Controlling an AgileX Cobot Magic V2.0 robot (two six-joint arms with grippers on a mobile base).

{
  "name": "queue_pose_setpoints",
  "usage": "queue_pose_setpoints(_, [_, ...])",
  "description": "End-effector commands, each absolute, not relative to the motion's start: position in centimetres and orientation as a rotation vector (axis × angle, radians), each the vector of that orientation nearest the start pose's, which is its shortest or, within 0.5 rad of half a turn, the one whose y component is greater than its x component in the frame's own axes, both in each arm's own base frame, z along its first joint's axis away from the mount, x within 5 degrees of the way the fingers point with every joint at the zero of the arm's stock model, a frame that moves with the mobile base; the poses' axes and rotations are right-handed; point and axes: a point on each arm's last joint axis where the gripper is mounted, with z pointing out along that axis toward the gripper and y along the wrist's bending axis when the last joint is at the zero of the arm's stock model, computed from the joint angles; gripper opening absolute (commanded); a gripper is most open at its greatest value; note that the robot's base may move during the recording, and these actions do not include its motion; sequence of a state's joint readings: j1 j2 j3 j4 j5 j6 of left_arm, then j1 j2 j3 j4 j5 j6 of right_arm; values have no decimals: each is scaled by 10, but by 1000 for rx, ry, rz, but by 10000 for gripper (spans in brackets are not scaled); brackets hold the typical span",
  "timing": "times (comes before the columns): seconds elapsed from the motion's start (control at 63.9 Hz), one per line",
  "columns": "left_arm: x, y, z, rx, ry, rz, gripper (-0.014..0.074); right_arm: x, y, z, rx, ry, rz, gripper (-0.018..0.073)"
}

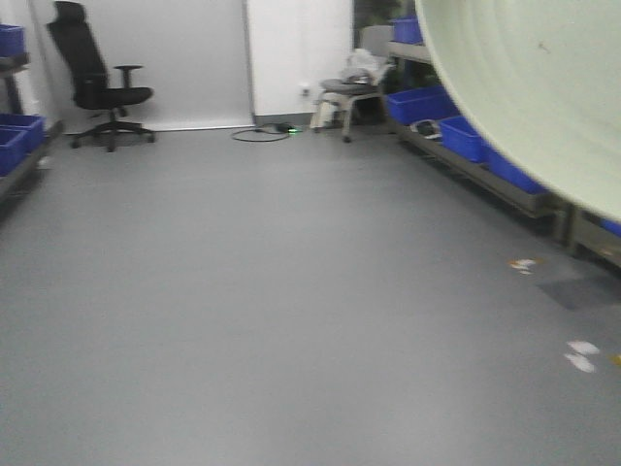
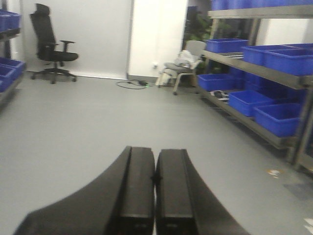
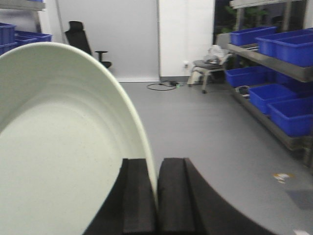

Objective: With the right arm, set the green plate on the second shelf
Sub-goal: 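Drive the base away from the table holding the plate upright, then drive up to the shelf rack with blue bins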

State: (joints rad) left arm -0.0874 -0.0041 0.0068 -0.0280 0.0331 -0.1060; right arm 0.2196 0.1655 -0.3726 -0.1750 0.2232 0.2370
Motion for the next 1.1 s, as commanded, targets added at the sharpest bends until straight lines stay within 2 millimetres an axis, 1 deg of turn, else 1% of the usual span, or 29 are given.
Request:
queue_pose_setpoints(0.0, [56,-5,203,-42,1457,-191,130,49,9,328,-84,1366,221,56])
queue_pose_setpoints(1.081, [56,-5,203,-42,1457,-191,130,49,9,328,-84,1366,221,56])
